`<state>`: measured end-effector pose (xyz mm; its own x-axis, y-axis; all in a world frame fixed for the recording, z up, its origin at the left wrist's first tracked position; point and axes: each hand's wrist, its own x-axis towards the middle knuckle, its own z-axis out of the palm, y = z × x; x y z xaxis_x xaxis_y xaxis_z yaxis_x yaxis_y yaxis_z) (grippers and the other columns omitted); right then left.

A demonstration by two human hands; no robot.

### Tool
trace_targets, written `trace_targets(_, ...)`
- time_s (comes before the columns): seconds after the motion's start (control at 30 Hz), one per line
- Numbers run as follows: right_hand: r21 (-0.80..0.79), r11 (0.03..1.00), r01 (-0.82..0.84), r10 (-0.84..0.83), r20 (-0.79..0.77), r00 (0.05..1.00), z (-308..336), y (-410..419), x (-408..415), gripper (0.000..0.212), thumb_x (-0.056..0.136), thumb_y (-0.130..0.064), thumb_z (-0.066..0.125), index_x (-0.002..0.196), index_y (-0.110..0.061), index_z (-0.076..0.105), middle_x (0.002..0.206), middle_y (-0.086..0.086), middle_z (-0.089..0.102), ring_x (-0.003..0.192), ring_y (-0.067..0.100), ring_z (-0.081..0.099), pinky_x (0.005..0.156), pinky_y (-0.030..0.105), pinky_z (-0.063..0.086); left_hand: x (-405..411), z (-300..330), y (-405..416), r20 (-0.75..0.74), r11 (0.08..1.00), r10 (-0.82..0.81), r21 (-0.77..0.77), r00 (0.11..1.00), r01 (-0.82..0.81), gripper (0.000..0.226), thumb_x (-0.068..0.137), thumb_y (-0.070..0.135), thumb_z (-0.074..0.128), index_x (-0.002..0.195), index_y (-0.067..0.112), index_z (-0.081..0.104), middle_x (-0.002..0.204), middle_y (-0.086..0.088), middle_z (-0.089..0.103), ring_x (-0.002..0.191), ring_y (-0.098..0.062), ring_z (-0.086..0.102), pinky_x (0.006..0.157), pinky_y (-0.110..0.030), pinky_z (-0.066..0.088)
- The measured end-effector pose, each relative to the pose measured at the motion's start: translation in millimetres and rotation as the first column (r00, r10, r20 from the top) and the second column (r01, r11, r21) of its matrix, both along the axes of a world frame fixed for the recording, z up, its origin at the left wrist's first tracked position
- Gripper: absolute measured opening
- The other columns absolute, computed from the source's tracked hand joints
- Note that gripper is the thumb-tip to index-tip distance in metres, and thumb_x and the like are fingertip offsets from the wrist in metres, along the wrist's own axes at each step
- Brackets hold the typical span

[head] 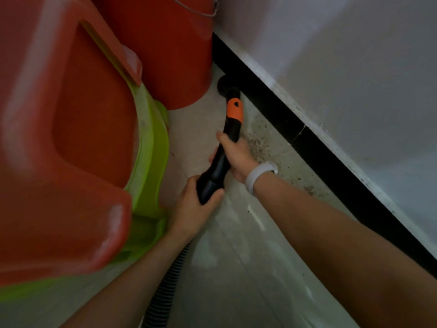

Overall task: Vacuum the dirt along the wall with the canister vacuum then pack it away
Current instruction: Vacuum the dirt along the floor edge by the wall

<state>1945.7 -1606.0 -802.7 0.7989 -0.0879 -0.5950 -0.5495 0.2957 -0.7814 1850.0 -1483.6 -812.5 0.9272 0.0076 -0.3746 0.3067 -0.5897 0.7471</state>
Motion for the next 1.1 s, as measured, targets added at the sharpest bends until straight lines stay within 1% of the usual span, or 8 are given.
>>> trace_targets(0.07,0.122,0.988,0.092,-0.084,-0.071,0.994,4.3,-3.5,9.5,0.021,0.092,-0.023,0.057,0.095,-0.003,0.051,0.059,0.008,0.050,0.050,0.019,0.055,0.062,0.036,0.057,-3.0,3.6,7.8,0.031,0.997,-0.034,0.068,0.999,0.032,0.058,0.077,0.049,0.067,0.122,0.020,0.044,0.109,0.003,0.059,0.096,-0.018,0.057,0.073,-0.029,0.044)
trace_targets(0.17,0.174,0.973,0.150,-0.132,-0.107,0.985,9.5,-1.1,17.9,0.027,0.091,-0.025,0.059,0.105,-0.004,0.049,0.063,0.007,0.052,0.045,0.016,0.053,0.048,0.026,0.051,-4.5,11.4,13.8,0.051,0.997,-0.027,0.079,0.998,0.023,0.054,0.076,0.051,0.066,0.116,0.021,0.046,0.103,0.004,0.058,0.090,-0.016,0.056,0.065,-0.026,0.041)
trace_targets(0.33,0.205,0.975,0.090,-0.064,-0.130,0.989,14.5,17.8,13.6,0.022,0.091,-0.020,0.056,0.077,-0.008,0.045,0.055,0.004,0.044,0.038,0.013,0.046,0.040,0.022,0.044,-12.0,26.9,21.2,0.018,0.990,-0.043,0.133,0.999,0.040,0.045,0.072,0.057,0.064,0.103,0.030,0.044,0.089,0.007,0.057,0.077,-0.015,0.056,0.053,-0.021,0.039)
trace_targets(0.57,0.186,0.982,-0.033,0.052,-0.100,0.994,9.9,42.9,-22.1,0.020,0.091,-0.018,0.058,0.079,-0.007,0.046,0.059,0.007,0.046,0.046,0.017,0.049,0.047,0.027,0.047,-17.5,31.4,15.4,0.000,0.971,-0.042,0.236,0.999,0.041,0.029,0.079,0.040,0.067,0.090,0.020,0.050,0.074,0.005,0.054,0.072,-0.022,0.058,0.050,-0.024,0.036)
trace_targets(0.7,0.281,0.959,-0.046,0.075,-0.093,0.993,17.4,34.5,-24.5,0.028,0.089,-0.030,0.062,0.091,-0.007,0.047,0.062,0.006,0.047,0.049,0.016,0.052,0.049,0.029,0.051,-16.3,37.1,22.3,-0.028,0.995,-0.051,0.087,0.998,0.054,0.023,0.080,0.028,0.071,0.090,0.013,0.056,0.077,-0.003,0.060,0.071,-0.021,0.060,0.058,-0.027,0.045)
trace_targets(0.83,0.412,0.909,0.064,-0.003,-0.148,0.989,23.7,26.8,-13.1,0.034,0.089,-0.039,0.060,0.078,-0.009,0.050,0.054,0.002,0.048,0.045,0.013,0.052,0.051,0.026,0.050,-8.8,42.4,29.7,-0.104,0.982,-0.035,-0.187,0.994,0.015,0.015,0.079,0.014,0.074,0.080,0.012,0.059,0.070,-0.004,0.061,0.061,-0.013,0.059,0.054,-0.021,0.048)
trace_targets(0.97,0.263,0.959,0.104,-0.075,-0.117,0.990,29.3,27.3,7.0,0.024,0.092,-0.029,0.058,0.082,-0.009,0.049,0.054,0.003,0.047,0.043,0.013,0.049,0.044,0.026,0.046,3.1,42.2,20.7,-0.112,0.961,0.043,-0.267,0.993,-0.072,0.012,0.082,0.018,0.071,0.077,0.017,0.060,0.069,-0.002,0.063,0.057,-0.009,0.059,0.049,-0.014,0.047)
trace_targets(1.1,0.114,0.985,0.129,-0.117,-0.108,0.987,34.2,25.4,24.8,0.022,0.092,-0.022,0.057,0.079,-0.007,0.048,0.054,0.006,0.047,0.044,0.016,0.049,0.042,0.025,0.046,13.2,37.4,5.9,0.078,0.998,0.027,0.046,0.997,-0.031,0.018,0.087,0.034,0.062,0.090,0.019,0.053,0.069,0.006,0.056,0.063,-0.012,0.055,0.048,-0.021,0.043)
